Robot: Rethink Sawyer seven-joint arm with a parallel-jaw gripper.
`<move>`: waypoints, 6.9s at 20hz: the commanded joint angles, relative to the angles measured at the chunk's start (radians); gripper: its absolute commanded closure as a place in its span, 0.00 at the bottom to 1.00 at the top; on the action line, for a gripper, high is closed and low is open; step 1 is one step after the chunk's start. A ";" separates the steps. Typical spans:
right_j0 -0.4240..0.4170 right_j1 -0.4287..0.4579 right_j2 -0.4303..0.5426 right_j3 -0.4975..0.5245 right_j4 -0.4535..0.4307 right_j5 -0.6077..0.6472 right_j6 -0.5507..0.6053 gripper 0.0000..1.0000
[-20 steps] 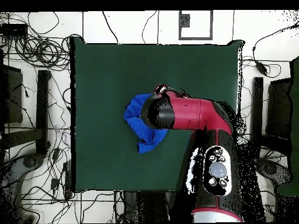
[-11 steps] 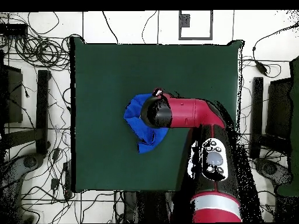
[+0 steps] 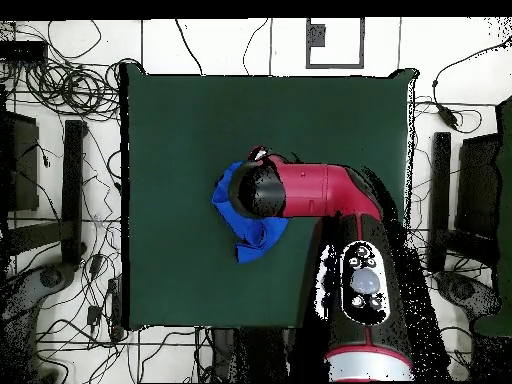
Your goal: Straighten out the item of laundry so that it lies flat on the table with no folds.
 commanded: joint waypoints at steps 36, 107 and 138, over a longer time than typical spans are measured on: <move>-0.032 0.066 0.210 0.140 -0.086 -0.028 -0.045 0.00; 0.091 0.182 0.068 0.106 -0.198 -0.132 0.092 0.00; 0.128 0.199 -0.009 0.046 -0.179 -0.107 0.079 0.00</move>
